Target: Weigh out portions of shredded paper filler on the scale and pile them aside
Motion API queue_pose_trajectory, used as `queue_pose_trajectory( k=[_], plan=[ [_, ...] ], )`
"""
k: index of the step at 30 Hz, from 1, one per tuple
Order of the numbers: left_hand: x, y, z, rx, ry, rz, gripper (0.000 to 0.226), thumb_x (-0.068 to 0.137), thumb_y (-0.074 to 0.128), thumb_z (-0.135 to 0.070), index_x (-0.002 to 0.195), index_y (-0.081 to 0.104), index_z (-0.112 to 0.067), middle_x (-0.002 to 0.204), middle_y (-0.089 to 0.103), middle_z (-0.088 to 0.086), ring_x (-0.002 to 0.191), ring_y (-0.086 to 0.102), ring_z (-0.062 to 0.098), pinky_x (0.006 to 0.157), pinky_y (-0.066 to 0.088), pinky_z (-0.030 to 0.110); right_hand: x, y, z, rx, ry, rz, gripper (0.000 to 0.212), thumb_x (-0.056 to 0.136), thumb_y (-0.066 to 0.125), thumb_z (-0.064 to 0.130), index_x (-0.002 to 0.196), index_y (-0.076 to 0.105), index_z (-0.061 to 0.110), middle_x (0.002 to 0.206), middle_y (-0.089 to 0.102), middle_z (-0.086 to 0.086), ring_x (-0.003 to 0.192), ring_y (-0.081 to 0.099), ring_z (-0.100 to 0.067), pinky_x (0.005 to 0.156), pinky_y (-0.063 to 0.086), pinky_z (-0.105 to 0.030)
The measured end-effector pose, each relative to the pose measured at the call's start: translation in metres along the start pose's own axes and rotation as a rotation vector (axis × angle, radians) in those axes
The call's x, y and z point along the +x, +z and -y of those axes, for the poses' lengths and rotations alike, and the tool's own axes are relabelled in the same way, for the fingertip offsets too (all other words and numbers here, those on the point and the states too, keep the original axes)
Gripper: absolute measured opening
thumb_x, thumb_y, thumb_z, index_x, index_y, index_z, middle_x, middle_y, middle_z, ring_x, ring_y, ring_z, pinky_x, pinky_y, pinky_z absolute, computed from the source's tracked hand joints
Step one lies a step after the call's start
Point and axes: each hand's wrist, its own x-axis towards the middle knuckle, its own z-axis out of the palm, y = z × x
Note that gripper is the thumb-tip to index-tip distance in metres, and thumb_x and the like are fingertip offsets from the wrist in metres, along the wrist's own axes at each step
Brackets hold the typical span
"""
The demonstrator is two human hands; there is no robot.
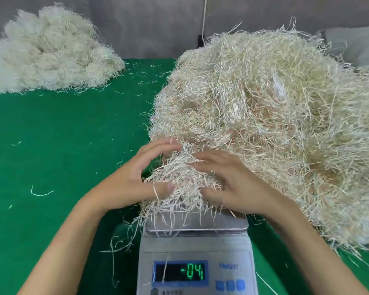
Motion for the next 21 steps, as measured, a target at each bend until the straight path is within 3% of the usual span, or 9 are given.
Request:
queue_pose_trajectory(
  k=[2, 4, 6, 9, 11, 14, 16, 18, 21],
  plan=[
    [0.004, 0.006, 0.001, 0.04, 0.005, 0.02, 0.063, 0.075, 0.066, -0.059, 0.135, 0.046, -0.054, 0.146, 0.031, -0.038, 0.136, 0.027, -0.015, 0.107, 0.023, 0.021, 0.002, -0.002, 0.0, -0.003, 0.007, 0.006, 0.062, 0.083, 0.042, 0.057, 0.143, 0.036, 0.045, 0.151, 0.025, 0.023, 0.143, 0.018, -0.004, 0.12, 0.011, -0.044],
    [0.008, 0.012, -0.001, 0.037, -0.001, -0.009, 0.059, 0.077, 0.066, -0.056, 0.133, 0.049, -0.052, 0.14, 0.038, -0.04, 0.131, 0.034, -0.017, 0.104, 0.026, 0.014, -0.001, -0.006, 0.0, 0.051, 0.016, -0.012, 0.063, 0.082, 0.047, 0.055, 0.144, 0.038, 0.046, 0.151, 0.022, 0.028, 0.142, 0.016, 0.001, 0.118, 0.012, -0.042],
    [0.008, 0.011, -0.004, 0.018, 0.019, -0.025, 0.059, 0.079, 0.067, -0.047, 0.134, 0.048, -0.049, 0.143, 0.039, -0.035, 0.134, 0.035, -0.011, 0.111, 0.028, 0.025, -0.008, -0.013, -0.002, 0.141, 0.047, -0.065, 0.064, 0.081, 0.053, 0.053, 0.142, 0.032, 0.055, 0.154, 0.021, 0.032, 0.143, 0.016, 0.004, 0.113, 0.016, -0.043],
    [-0.001, -0.011, -0.008, 0.135, 0.015, 0.008, 0.074, 0.071, 0.068, -0.057, 0.138, 0.037, -0.059, 0.152, 0.022, -0.034, 0.144, 0.017, -0.006, 0.116, 0.02, 0.048, -0.02, -0.025, -0.003, 0.259, 0.075, -0.186, 0.066, 0.08, 0.049, 0.05, 0.142, 0.029, 0.057, 0.154, 0.027, 0.03, 0.144, 0.022, 0.004, 0.115, 0.02, -0.047],
    [-0.011, -0.037, -0.01, 0.191, -0.026, 0.124, 0.088, 0.065, 0.075, -0.062, 0.141, 0.031, -0.061, 0.152, 0.018, -0.038, 0.142, 0.014, -0.012, 0.111, 0.024, 0.047, -0.024, -0.031, -0.003, 0.298, 0.082, -0.233, 0.065, 0.08, 0.047, 0.048, 0.144, 0.034, 0.051, 0.154, 0.034, 0.024, 0.144, 0.027, -0.001, 0.117, 0.023, -0.055],
    [-0.027, -0.073, -0.017, 0.18, -0.038, 0.255, 0.089, 0.066, 0.08, -0.053, 0.143, 0.036, -0.052, 0.151, 0.033, -0.03, 0.14, 0.023, -0.011, 0.099, 0.032, 0.041, -0.025, -0.034, 0.003, 0.331, 0.093, -0.272, 0.06, 0.08, 0.045, 0.047, 0.14, 0.039, 0.049, 0.151, 0.042, 0.019, 0.143, 0.032, -0.005, 0.116, 0.026, -0.059],
    [-0.03, -0.084, -0.021, 0.106, -0.027, 0.168, 0.068, 0.072, 0.074, -0.045, 0.135, 0.05, -0.048, 0.143, 0.05, -0.019, 0.136, 0.039, 0.0, 0.102, 0.034, 0.039, -0.023, -0.033, 0.009, 0.348, 0.094, -0.308, 0.055, 0.08, 0.045, 0.047, 0.135, 0.042, 0.051, 0.145, 0.046, 0.022, 0.14, 0.036, -0.001, 0.116, 0.029, -0.049],
    [-0.026, -0.082, -0.022, 0.038, -0.047, -0.068, 0.048, 0.072, 0.066, -0.054, 0.12, 0.061, -0.049, 0.125, 0.064, -0.019, 0.121, 0.055, 0.0, 0.101, 0.04, 0.026, -0.022, -0.03, 0.013, 0.341, 0.102, -0.329, 0.051, 0.081, 0.045, 0.049, 0.132, 0.043, 0.053, 0.141, 0.046, 0.028, 0.134, 0.037, 0.011, 0.11, 0.03, -0.024],
    [-0.017, -0.061, -0.029, 0.11, -0.112, -0.292, 0.049, 0.069, 0.057, -0.07, 0.113, 0.062, -0.049, 0.114, 0.064, -0.029, 0.109, 0.057, -0.011, 0.088, 0.041, 0.013, -0.021, -0.026, 0.019, 0.286, 0.103, -0.346, 0.05, 0.084, 0.046, 0.052, 0.134, 0.046, 0.047, 0.132, 0.038, 0.041, 0.122, 0.027, 0.032, 0.093, 0.017, 0.008]
  ],
)
